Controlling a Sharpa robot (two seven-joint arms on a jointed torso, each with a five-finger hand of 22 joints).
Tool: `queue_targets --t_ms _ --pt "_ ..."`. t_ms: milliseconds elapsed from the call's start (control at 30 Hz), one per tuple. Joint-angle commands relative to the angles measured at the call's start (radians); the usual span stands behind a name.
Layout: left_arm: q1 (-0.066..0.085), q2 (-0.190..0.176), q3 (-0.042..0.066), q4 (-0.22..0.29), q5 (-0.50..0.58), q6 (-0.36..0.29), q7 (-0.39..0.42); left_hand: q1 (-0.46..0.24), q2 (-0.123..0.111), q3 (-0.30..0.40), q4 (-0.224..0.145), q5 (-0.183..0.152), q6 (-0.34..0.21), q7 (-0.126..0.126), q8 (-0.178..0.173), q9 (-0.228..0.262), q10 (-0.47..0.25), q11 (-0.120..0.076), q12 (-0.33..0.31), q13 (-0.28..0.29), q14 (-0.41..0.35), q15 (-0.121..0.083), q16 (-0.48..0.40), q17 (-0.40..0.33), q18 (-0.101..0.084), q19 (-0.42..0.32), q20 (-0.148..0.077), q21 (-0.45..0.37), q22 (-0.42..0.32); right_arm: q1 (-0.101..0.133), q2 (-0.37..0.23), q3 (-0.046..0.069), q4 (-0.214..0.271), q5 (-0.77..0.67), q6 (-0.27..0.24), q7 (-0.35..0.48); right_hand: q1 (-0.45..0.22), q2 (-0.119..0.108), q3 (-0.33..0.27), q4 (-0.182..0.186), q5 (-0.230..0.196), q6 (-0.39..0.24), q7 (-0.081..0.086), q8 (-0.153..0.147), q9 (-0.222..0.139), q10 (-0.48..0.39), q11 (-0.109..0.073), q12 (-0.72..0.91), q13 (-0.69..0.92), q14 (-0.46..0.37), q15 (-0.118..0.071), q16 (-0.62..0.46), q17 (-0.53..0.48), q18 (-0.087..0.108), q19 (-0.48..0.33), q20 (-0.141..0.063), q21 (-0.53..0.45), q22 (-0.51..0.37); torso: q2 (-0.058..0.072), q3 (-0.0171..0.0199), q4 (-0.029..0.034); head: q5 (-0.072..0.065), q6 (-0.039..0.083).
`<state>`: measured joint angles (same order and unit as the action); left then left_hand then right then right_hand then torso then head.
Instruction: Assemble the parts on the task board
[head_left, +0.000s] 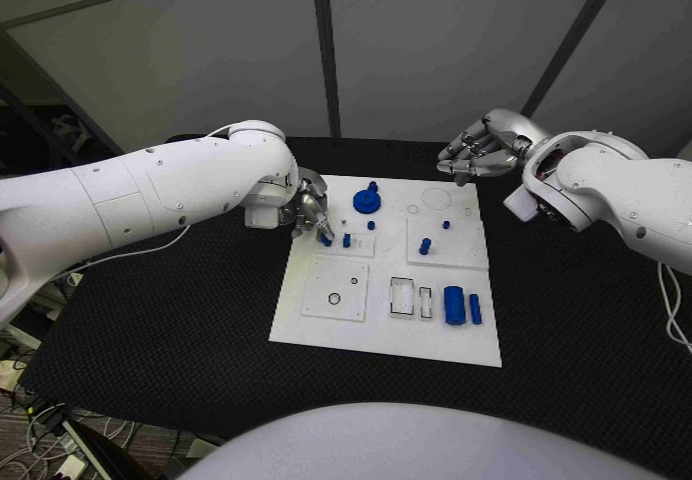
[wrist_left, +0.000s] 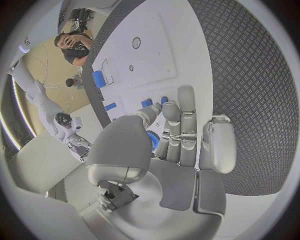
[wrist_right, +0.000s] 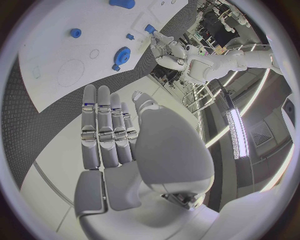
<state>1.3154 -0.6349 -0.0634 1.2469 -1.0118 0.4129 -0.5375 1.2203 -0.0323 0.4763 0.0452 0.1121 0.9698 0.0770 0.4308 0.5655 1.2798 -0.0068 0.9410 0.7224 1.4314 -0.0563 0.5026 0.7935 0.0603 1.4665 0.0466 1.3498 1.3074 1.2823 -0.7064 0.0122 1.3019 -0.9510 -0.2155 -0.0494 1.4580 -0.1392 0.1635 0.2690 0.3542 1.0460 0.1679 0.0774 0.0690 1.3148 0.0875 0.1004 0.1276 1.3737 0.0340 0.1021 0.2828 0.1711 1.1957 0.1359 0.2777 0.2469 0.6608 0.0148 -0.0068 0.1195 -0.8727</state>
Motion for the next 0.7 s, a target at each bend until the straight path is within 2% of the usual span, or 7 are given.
queue_targets --t_ms 33,500,700 --pt "-0.003 0.001 -0.005 0.000 -0.029 0.022 -0.008 0.010 0.011 0.096 -0.091 0.004 0.001 -0.007 0.005 0.000 0.003 0.001 0.005 0.002 0.004 -0.002 -0.002 0.002 -0.014 0.009 0.005 0.003 0.198 0.002 0.000 0.000 0.001 0.004 0.006 0.008 -0.006 0.003 -0.002 0.006 0.006 -0.008 0.001 0.007 0.001 -0.007 0.003 0.001 0.001 -0.006 0.002 -0.006 0.001 0.011 0.000 0.005 -0.007 -0.001 0.000 -0.0001 -0.0005 0.000 0.000" --pt "-0.004 -0.003 -0.007 0.008 -0.046 0.042 -0.009 0.008 0.004 0.109 -0.102 0.011 0.000 -0.007 0.008 0.011 0.001 0.000 0.005 0.001 0.004 -0.003 0.000 0.003 -0.015 0.011 0.005 0.006 0.199 0.002 0.001 0.000 -0.001 0.005 0.009 0.009 -0.006 0.004 -0.002 0.006 0.007 -0.008 0.000 0.007 0.001 -0.007 0.003 0.001 0.002 -0.006 0.002 -0.006 0.003 0.011 0.001 0.005 -0.007 -0.002 0.000 -0.0001 -0.0002 0.000 0.000" --pt "-0.004 -0.006 -0.007 0.011 -0.049 0.041 -0.010 0.006 0.002 0.116 -0.106 0.014 0.000 -0.007 0.010 0.015 0.000 0.000 0.004 -0.001 0.004 -0.003 0.001 0.003 -0.015 0.011 0.004 0.006 0.200 0.002 0.001 0.000 -0.001 0.005 0.010 0.010 -0.002 0.004 0.001 0.005 0.041 -0.010 0.001 0.008 0.001 -0.010 0.003 0.002 0.006 -0.008 0.002 -0.008 0.008 0.011 0.003 0.004 -0.010 -0.004 0.000 -0.0001 0.0002 0.000 0.000"
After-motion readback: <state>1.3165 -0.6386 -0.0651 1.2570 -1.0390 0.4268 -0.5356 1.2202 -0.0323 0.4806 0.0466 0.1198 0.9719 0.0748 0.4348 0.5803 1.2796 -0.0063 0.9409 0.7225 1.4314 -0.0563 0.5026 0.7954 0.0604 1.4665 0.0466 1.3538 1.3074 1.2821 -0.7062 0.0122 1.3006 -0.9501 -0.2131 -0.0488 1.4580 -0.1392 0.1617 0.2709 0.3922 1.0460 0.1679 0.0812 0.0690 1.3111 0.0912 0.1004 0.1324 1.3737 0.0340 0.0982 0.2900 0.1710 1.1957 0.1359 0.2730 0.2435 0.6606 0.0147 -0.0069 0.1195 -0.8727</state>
